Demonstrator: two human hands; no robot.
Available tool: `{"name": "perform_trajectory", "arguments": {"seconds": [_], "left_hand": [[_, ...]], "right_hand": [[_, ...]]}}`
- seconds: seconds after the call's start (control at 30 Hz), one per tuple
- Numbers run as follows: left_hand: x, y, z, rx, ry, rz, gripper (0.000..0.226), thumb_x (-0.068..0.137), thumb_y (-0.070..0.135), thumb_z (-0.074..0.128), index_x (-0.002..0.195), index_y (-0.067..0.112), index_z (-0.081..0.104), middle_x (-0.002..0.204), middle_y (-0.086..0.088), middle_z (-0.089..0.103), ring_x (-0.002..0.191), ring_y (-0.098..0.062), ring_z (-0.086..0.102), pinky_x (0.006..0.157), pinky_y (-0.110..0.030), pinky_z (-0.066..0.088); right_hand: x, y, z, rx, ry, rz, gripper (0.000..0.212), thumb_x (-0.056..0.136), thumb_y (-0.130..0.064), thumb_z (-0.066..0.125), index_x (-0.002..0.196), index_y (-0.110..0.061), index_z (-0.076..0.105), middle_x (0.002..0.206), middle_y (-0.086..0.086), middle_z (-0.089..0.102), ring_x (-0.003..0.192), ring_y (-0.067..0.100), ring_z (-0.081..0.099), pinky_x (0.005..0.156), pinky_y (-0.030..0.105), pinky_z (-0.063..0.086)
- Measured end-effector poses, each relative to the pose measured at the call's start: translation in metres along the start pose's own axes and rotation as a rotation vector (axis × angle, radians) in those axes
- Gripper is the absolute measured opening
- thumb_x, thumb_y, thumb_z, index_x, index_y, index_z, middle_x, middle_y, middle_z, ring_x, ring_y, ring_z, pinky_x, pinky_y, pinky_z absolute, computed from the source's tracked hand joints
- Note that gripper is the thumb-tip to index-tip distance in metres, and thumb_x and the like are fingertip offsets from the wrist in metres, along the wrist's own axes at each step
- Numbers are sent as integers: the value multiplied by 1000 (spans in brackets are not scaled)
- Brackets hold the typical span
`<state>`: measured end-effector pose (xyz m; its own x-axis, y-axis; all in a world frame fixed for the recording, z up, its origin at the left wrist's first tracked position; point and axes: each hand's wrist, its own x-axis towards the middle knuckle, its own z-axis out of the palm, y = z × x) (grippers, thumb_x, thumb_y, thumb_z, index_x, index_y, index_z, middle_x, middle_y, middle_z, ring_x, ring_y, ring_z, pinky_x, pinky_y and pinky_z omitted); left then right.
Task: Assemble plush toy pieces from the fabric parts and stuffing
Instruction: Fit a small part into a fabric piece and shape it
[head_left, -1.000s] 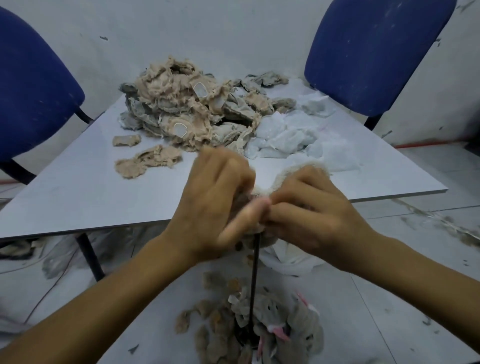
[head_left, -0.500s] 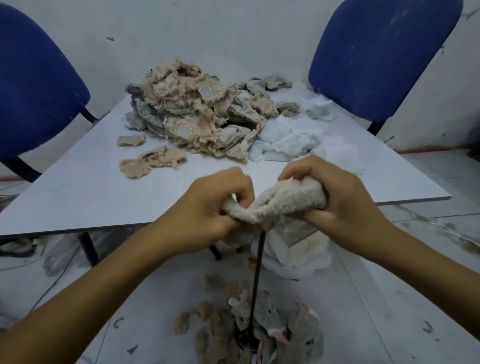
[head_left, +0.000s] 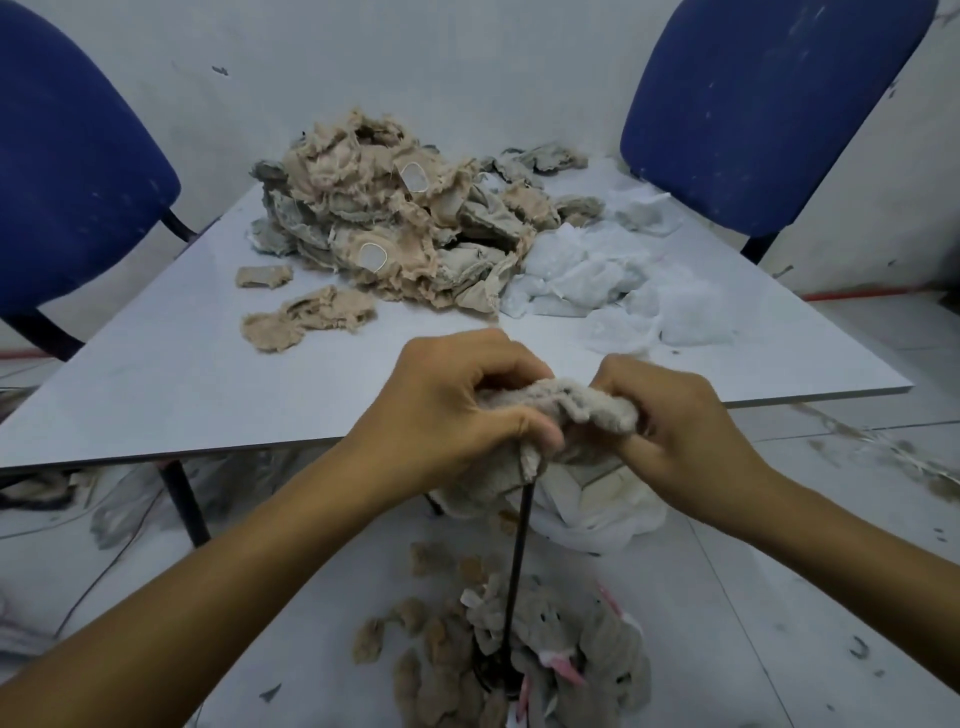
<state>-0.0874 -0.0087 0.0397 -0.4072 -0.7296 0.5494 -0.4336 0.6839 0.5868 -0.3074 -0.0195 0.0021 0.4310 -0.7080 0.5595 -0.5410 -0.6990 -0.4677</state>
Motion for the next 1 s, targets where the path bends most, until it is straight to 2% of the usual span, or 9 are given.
{"name": "perform_trajectory", "arguments": {"seconds": [0.13,0.3,0.4,0.53,0.63,0.7,0.77,0.9,1.0], "left_hand": [[-6,-16,7,58,-210,-153,29,69,19,88,78,-3,72,77,-16,67,75,-31,62,67,-46,49],[-9,-17,3,15,-192,-122,21,71,19,86,76,2,74,75,-8,67,73,-26,62,64,-44,50],[-8,-17,2,-43,-53,-83,8,71,15,81,74,11,76,72,2,66,69,-16,61,62,-35,49],[-10,-18,13,114,-210,-157,26,72,20,86,67,1,69,66,-9,60,66,-26,57,62,-45,45],[-12,-18,12,16,-165,-176,19,67,13,88,69,3,73,70,-5,66,70,-23,61,64,-40,49],[-10,-12,6,-129,-51,-137,15,65,19,87,74,22,75,75,9,69,71,-10,64,66,-31,52],[-4,-10,0,-144,12,-90,25,66,27,82,90,27,75,85,7,74,78,-12,69,72,-32,57],[1,-11,6,45,-294,-172,27,69,17,87,94,20,78,90,2,76,85,-14,69,76,-40,54],[-1,-16,4,29,-318,-181,32,68,18,89,96,19,75,87,-2,74,84,-21,68,75,-43,53]], "right_hand": [[-6,-3,20,65,-129,62,35,85,-38,72,72,-18,47,64,-14,42,62,5,40,56,18,29],[-2,-2,12,109,-172,121,34,81,-53,67,70,-31,44,63,-11,49,61,3,45,54,19,31],[1,-2,9,76,-69,77,35,82,-45,74,70,-27,47,64,-9,51,59,3,45,53,16,32],[-3,-1,23,31,-265,112,24,81,-32,79,76,-22,58,64,-15,51,64,2,49,57,27,34],[-2,-1,23,-4,-302,78,25,80,-35,80,82,-14,67,68,-12,58,65,6,51,58,30,39],[2,-2,16,58,-210,80,33,79,-41,78,78,-11,64,69,-5,62,65,11,54,59,32,44],[5,-1,8,50,-66,33,30,79,-41,69,71,-14,56,64,-10,56,61,9,49,54,26,38],[0,1,18,58,-293,85,20,78,-32,81,83,-17,68,80,-10,64,77,7,58,66,33,47],[-1,3,20,83,-297,117,19,74,-24,85,78,-16,68,72,-14,64,72,0,58,63,22,46]]}}
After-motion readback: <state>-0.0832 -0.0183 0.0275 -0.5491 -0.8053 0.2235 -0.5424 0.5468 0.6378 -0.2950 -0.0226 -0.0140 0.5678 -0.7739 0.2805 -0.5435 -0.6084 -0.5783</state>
